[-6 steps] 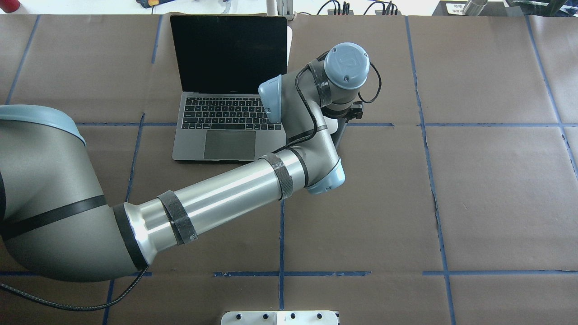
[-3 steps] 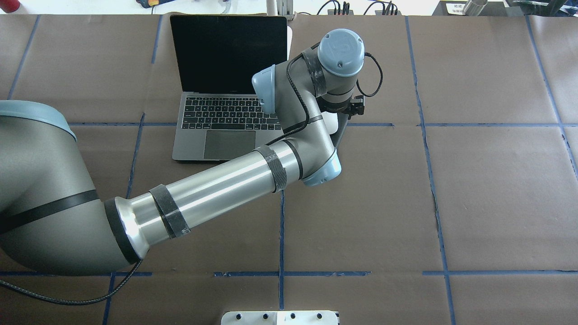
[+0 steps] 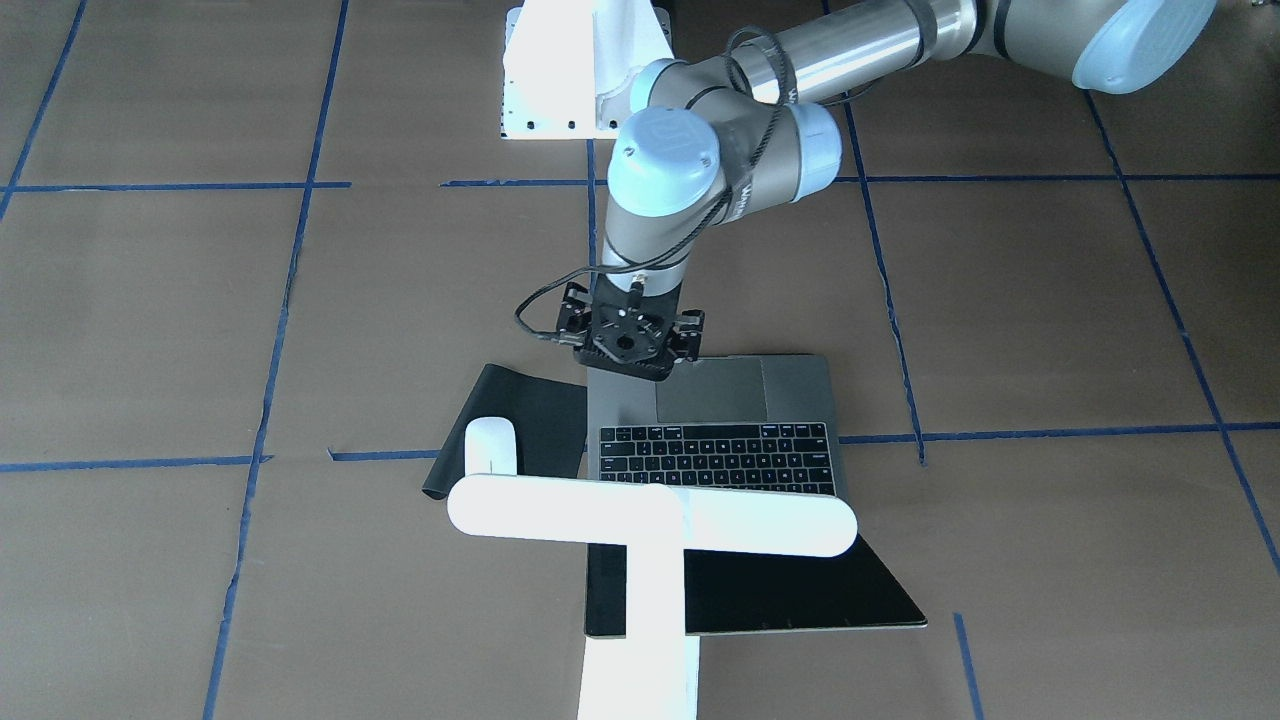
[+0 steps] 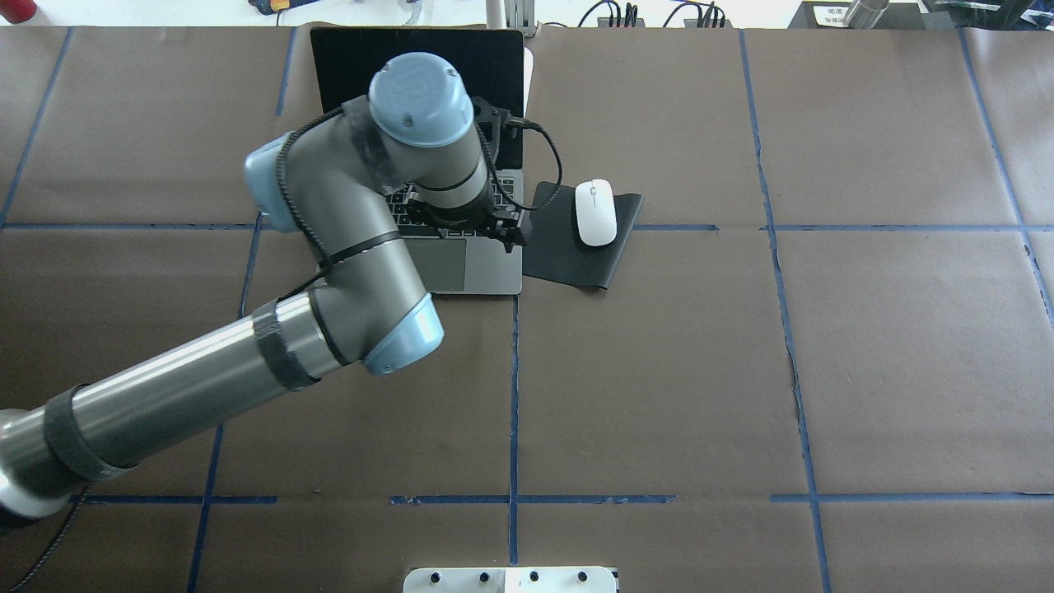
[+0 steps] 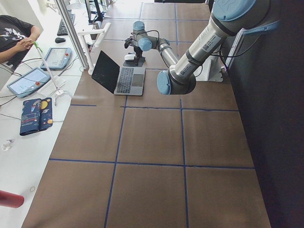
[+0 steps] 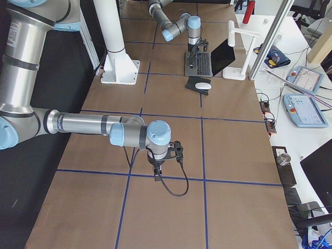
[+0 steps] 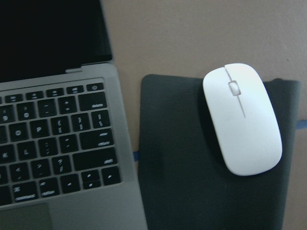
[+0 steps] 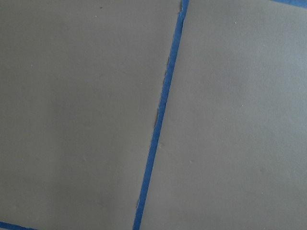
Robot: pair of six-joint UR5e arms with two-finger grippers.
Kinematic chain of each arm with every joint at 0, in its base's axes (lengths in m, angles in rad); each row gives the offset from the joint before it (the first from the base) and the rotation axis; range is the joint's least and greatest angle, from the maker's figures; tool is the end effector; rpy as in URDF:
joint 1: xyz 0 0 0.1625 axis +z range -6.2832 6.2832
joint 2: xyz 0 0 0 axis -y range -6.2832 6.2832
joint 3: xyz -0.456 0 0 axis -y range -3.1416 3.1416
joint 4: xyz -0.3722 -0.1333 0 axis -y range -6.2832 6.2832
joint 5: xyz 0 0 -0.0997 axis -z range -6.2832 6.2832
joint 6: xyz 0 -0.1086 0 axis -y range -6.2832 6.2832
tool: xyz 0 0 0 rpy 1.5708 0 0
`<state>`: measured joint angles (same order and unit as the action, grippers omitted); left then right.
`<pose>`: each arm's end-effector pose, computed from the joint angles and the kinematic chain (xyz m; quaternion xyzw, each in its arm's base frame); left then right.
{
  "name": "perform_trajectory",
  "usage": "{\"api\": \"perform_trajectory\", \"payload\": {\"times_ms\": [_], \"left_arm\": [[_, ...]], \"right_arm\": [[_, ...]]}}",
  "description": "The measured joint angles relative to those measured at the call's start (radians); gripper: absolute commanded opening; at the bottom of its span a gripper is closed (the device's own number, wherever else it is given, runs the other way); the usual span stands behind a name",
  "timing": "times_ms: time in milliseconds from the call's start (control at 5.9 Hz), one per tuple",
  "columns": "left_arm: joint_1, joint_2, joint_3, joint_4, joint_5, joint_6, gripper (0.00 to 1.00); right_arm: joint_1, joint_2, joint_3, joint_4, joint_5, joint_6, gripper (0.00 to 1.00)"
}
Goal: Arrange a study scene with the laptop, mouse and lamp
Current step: 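Release the mouse and retract the left arm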
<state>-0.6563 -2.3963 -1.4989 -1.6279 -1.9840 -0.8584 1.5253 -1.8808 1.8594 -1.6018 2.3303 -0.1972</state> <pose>0.5373 -0.5271 0.2133 0.0979 0.4182 0.1061 0.8968 0.0435 -0.3308 0.6886 0.0038 -0.3713 -0.1027 0.9228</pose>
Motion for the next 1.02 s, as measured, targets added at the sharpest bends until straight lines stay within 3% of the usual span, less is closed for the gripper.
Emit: {"api": "perform_trajectory", "payload": {"times_ms": [508, 678, 1017], "left_arm": [[-0.124, 0.303, -0.379, 0.197, -0.048, 0.315, 1.00], [-0.182, 0.395, -0.453, 0.229, -0.070, 0.429, 1.00], [-0.373, 0.569, -0.502, 0.243, -0.197, 0.676, 1.00]], "right_arm": [[0.000, 0.000, 0.001, 0.006, 0.000, 0.028, 1.00], [0.000, 0.000, -0.002, 0.008, -0.001, 0.031, 1.00], [0.000, 0.000, -0.003, 0.010, -0.001, 0.030, 1.00]]}}
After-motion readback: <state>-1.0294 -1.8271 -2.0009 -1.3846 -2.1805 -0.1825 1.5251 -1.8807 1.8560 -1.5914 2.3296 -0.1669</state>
